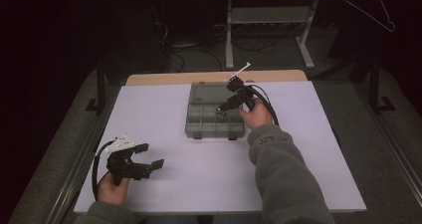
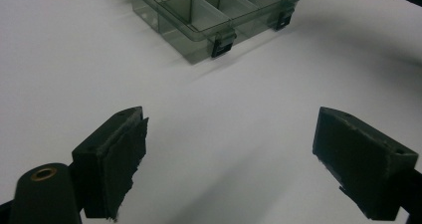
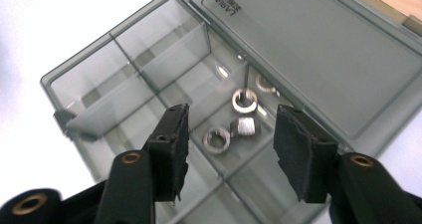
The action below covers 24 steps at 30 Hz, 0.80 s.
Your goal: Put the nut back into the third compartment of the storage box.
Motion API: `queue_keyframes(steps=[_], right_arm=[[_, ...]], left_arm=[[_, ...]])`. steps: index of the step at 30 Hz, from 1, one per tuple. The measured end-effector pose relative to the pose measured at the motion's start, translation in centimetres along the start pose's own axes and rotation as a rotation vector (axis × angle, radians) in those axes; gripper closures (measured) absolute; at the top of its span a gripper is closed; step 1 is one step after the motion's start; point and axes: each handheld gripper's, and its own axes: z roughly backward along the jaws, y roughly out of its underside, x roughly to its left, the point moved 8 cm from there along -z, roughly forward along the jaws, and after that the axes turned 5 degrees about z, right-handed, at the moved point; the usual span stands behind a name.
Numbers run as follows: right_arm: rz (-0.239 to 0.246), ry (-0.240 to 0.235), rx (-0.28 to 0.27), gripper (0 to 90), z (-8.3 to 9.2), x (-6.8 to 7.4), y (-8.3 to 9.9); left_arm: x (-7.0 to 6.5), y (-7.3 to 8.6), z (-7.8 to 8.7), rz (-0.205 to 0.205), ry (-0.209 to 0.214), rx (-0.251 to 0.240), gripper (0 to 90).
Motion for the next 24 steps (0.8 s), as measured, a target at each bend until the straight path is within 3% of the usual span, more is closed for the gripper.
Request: queue_keyframes(steps=[10, 15, 16, 24], right_arm=[[-0.045, 0.008, -0.066, 32.8, 2.5, -0.1, 2.4], [-0.042, 0.006, -0.094, 30.5, 3.1, -0.1, 3.4], [-0.062, 0.006, -0.102, 29.9, 3.3, 0.1, 3.9], [-0.080, 0.001, -0.121, 26.4, 4.0, 0.8, 5.8]], left_arm=[[0.1, 0.0, -0.1, 0.010, 0.001, 0.005, 12.9], [0.0, 0.0, -0.2, 0.011, 0.002, 0.006, 13.0], [0.0, 0.0, -0.2, 0.008, 0.001, 0.007, 13.0], [0.2, 0.0, -0.2, 0.007, -0.005, 0.006, 12.9]])
